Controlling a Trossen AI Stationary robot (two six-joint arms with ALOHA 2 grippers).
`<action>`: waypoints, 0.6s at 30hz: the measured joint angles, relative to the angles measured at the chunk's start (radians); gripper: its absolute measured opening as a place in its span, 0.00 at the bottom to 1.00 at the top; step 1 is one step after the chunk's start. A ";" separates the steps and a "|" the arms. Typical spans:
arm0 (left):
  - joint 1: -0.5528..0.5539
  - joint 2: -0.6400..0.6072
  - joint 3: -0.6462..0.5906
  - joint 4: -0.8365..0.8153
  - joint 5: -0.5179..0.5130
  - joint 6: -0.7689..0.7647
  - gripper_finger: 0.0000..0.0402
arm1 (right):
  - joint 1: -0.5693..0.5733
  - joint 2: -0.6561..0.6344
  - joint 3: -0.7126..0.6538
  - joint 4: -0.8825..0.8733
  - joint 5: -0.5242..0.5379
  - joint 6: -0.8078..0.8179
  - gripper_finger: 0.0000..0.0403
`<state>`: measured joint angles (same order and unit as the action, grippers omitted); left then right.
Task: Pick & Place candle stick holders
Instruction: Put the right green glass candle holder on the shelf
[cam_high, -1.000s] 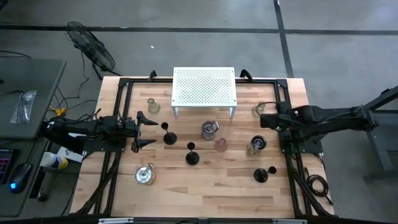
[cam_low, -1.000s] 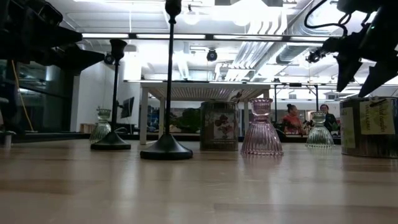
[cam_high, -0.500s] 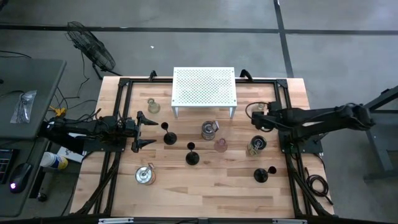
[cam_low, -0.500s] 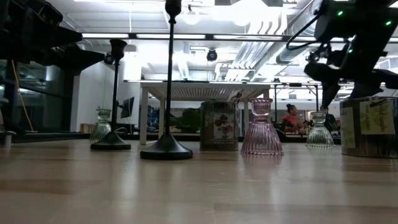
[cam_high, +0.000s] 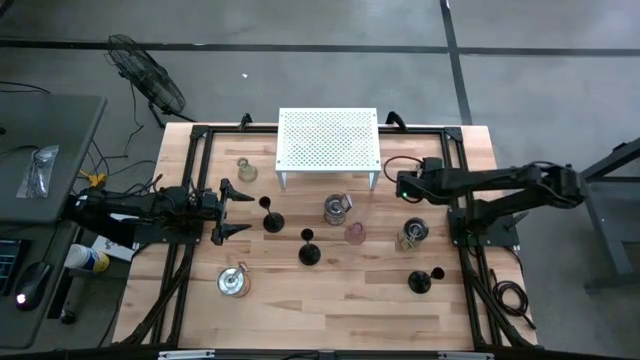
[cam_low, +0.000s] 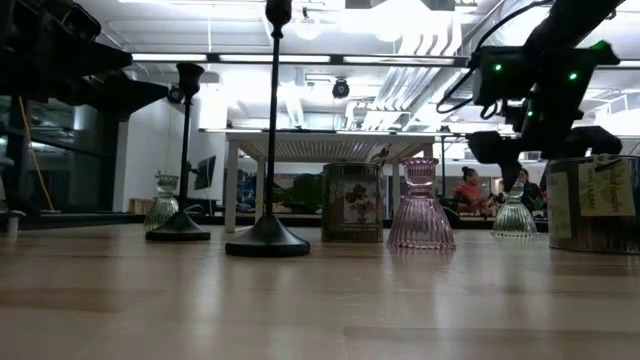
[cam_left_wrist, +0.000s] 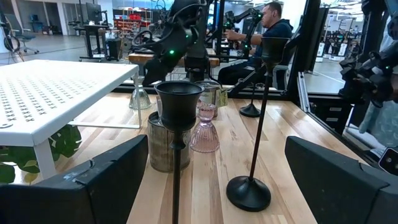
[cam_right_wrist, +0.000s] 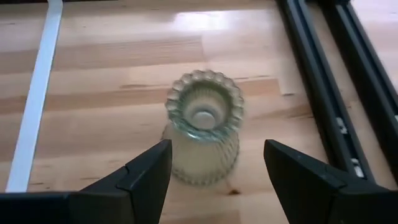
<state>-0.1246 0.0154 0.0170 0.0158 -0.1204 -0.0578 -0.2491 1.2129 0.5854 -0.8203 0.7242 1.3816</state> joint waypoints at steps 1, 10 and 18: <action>0.000 0.000 0.000 0.000 0.000 0.000 0.93 | -0.009 0.008 0.000 0.028 0.000 -0.023 0.61; 0.000 0.000 0.000 0.000 0.000 0.000 0.93 | -0.062 0.037 0.000 0.115 0.002 -0.130 0.61; 0.000 0.000 0.000 0.000 0.000 0.000 0.93 | -0.065 0.037 0.000 0.100 0.010 -0.131 0.61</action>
<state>-0.1249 0.0151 0.0170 0.0158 -0.1204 -0.0582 -0.3143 1.2495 0.5858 -0.7207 0.7343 1.2510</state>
